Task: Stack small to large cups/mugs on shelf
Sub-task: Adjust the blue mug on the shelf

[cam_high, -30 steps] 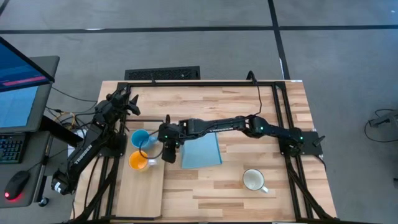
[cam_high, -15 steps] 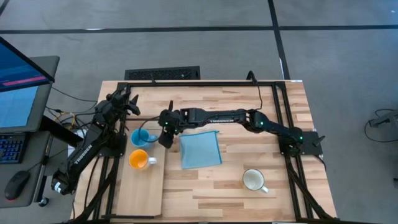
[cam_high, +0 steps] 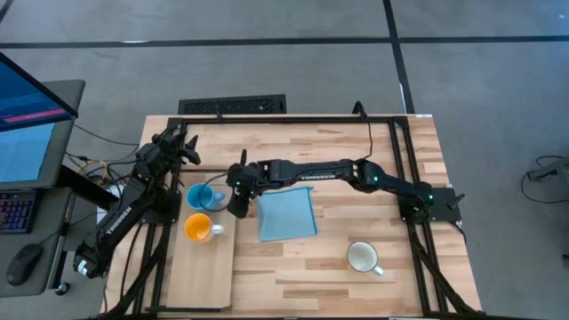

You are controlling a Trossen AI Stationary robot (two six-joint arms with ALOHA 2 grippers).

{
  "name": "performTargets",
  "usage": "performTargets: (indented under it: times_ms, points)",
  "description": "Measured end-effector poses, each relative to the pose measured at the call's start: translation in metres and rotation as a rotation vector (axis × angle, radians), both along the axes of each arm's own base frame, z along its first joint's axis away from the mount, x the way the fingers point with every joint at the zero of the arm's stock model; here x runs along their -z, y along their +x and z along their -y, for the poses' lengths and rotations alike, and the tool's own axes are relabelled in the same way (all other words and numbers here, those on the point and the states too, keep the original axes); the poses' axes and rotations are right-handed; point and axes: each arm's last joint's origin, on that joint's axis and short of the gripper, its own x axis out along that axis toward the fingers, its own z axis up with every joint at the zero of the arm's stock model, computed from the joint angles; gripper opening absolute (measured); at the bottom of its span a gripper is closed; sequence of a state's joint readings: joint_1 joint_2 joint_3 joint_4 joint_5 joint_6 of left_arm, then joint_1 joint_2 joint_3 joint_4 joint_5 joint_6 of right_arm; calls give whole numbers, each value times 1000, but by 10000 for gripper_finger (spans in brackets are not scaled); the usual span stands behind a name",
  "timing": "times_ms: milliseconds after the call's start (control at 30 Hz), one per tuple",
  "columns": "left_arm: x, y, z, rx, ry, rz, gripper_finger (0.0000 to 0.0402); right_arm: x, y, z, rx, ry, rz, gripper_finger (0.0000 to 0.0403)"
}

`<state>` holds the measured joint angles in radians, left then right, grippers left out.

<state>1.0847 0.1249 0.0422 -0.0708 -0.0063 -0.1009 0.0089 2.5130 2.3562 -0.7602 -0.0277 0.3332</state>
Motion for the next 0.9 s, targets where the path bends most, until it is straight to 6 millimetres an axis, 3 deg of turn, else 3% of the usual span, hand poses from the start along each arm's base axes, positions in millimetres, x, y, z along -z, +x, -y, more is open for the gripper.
performTargets:
  times_ms: [233,700,900]
  points:
    - [0,0,0,0,0,0,217,-1,-1,-10,-34,-11,-7,216]
    - [0,0,0,0,0,0,217,-35,-1,-13,-154,-112,146,216]
    - [0,0,0,0,0,0,217,-38,2,-11,-185,-149,186,216]
